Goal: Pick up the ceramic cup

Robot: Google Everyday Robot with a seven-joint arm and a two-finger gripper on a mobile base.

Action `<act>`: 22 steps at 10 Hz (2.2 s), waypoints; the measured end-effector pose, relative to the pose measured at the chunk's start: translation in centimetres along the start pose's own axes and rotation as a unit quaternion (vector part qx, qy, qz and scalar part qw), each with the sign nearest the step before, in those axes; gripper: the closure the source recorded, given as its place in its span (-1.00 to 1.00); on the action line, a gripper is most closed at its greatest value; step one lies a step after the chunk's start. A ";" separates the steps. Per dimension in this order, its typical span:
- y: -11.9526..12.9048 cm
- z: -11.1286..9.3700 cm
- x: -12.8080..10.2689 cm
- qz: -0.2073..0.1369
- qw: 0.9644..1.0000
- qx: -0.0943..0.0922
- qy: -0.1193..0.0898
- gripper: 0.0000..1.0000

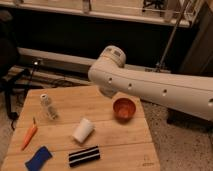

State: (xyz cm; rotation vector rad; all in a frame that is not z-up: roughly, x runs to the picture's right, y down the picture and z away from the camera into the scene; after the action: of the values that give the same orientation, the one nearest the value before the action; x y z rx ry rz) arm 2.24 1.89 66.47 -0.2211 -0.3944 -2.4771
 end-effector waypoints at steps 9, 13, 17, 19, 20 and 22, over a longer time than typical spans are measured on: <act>0.0 0.0 0.0 0.000 1.000 0.000 0.000 0.90; 0.0 0.0 0.0 0.000 1.000 0.000 0.000 0.90; 0.0 0.0 0.0 0.000 1.000 0.000 0.000 0.90; 0.0 0.0 0.0 0.000 1.000 0.001 0.000 0.90; -0.3 0.2 0.1 -0.003 1.000 0.009 0.001 0.98; -2.7 1.7 1.1 -0.034 0.998 0.061 0.006 0.88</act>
State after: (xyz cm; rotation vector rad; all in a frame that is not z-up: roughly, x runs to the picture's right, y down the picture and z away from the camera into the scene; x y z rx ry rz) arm -0.15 3.94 67.71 -0.1456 -0.5558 -2.5091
